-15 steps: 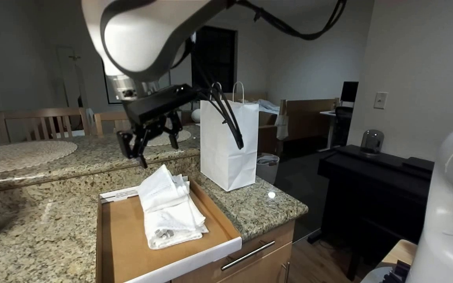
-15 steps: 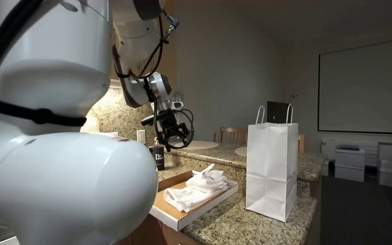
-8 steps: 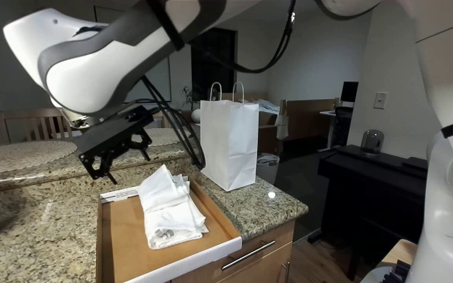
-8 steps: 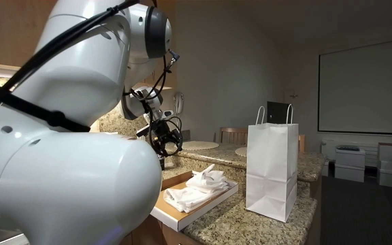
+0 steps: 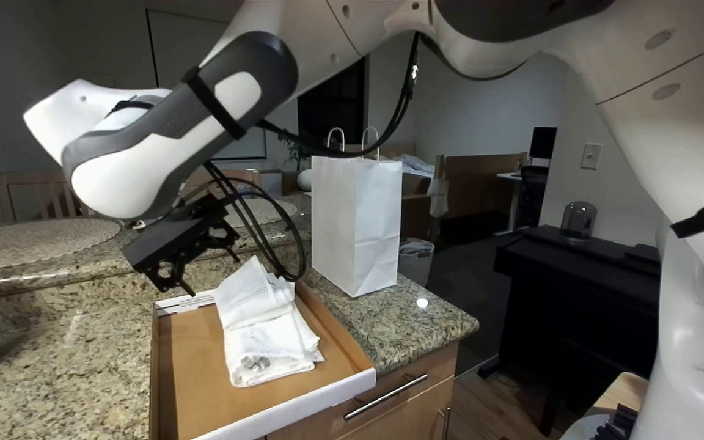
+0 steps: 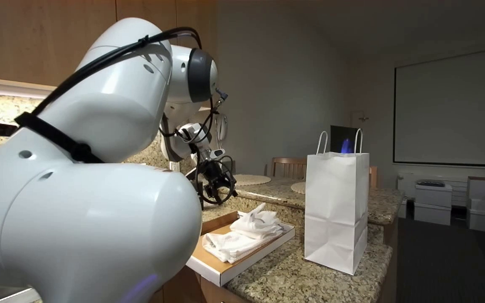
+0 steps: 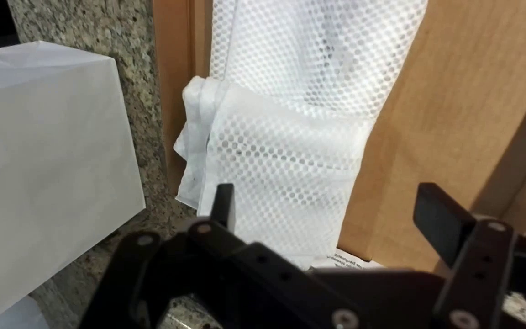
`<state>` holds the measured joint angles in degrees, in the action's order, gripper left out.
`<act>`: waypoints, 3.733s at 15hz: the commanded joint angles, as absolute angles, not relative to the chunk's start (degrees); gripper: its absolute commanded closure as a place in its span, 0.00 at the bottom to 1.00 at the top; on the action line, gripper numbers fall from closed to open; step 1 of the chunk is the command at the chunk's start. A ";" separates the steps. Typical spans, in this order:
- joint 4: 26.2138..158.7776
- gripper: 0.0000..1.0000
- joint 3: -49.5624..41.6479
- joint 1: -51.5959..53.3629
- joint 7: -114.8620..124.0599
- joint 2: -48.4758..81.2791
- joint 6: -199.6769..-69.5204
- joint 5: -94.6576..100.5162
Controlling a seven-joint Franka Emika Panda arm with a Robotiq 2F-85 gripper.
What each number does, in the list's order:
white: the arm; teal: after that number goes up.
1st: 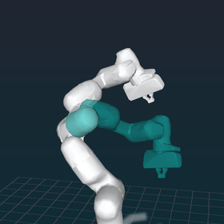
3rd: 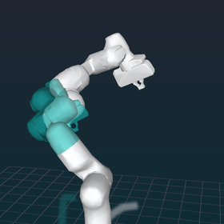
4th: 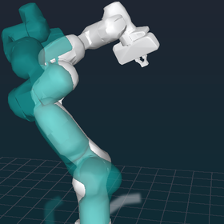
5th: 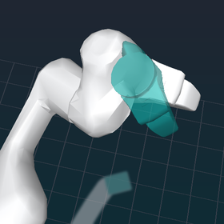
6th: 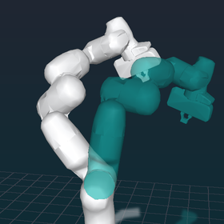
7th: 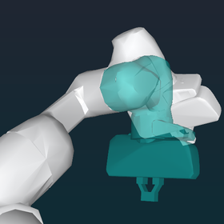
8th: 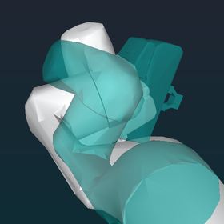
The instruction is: Put two towels in the white bag, one at a time
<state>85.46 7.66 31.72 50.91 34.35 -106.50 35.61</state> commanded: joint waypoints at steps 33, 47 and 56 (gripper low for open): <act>45.97 0.00 -3.70 37.18 57.41 66.55 -74.29 32.99; 35.09 0.00 -0.95 31.92 53.58 73.07 -72.64 29.46; 33.93 0.47 -2.88 31.63 53.88 74.19 -70.08 30.84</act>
<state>35.54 -2.43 31.46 56.02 73.72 -72.72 30.47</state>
